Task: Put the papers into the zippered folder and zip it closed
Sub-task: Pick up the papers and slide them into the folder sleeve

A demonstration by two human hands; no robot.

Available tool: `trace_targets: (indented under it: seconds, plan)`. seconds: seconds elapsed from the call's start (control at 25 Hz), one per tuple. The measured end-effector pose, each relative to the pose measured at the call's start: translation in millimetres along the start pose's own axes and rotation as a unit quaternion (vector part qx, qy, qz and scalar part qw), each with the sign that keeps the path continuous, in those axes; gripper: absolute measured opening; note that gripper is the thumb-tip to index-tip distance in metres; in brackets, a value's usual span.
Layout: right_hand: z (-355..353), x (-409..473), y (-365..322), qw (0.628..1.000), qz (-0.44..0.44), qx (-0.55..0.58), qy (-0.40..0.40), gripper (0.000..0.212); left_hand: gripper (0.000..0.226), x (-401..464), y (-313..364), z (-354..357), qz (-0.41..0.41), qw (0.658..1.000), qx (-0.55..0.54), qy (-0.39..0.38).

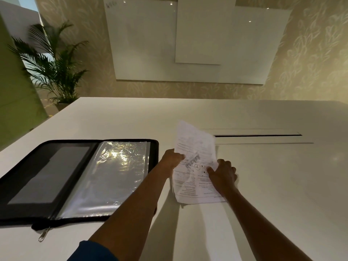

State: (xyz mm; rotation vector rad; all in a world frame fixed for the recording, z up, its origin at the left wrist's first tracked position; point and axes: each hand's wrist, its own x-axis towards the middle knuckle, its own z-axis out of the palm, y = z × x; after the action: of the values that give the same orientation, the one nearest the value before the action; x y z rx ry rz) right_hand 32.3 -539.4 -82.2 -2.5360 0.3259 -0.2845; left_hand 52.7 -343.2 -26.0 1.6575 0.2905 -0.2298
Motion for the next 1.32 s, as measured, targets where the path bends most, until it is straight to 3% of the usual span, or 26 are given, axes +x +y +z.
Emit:
trace_targets:
  seconds: [0.08,0.16,0.24,0.36,0.52,0.6,1.2,1.32]
  plan:
    - [-12.4,11.3,-3.0,0.989,0.037,0.141,-0.024,0.057,0.026,-6.5,6.4,-9.2,0.055,0.997,-0.026,-0.04]
    - [-27.6,17.3,-10.5,0.947,0.037,0.316,-0.042,0.04,0.02,-14.6,16.5,-19.9,0.107,0.99,-0.051,-0.076]
    - [-42.3,20.4,-20.5,0.919,-0.009,0.392,-0.038,0.015,0.02,-20.0,27.1,-31.7,0.156,0.981,-0.074,-0.085]
    - [-60.0,18.8,-38.6,0.878,-0.075,0.471,-0.02,0.011,0.031,-27.3,38.3,-45.5,0.221,0.968,-0.092,-0.069]
    - [-73.5,18.7,-58.3,0.862,-0.15,0.485,-0.018,0.016,0.024,-36.9,42.2,-52.9,0.29,0.951,-0.099,-0.037]
    - [-75.1,17.6,-60.7,0.859,-0.162,0.485,-0.022,0.02,0.034,-40.3,39.4,-55.4,0.298,0.949,-0.101,-0.027]
    - [-54.2,-0.8,-25.4,0.896,-0.143,0.416,-0.055,0.018,0.026,-33.6,-7.7,-37.4,0.279,0.957,-0.065,-0.054]
    - [-54.0,0.3,-26.1,0.89,-0.135,0.432,-0.052,0.017,0.027,-31.1,-7.2,-33.7,0.284,0.954,-0.067,-0.064]
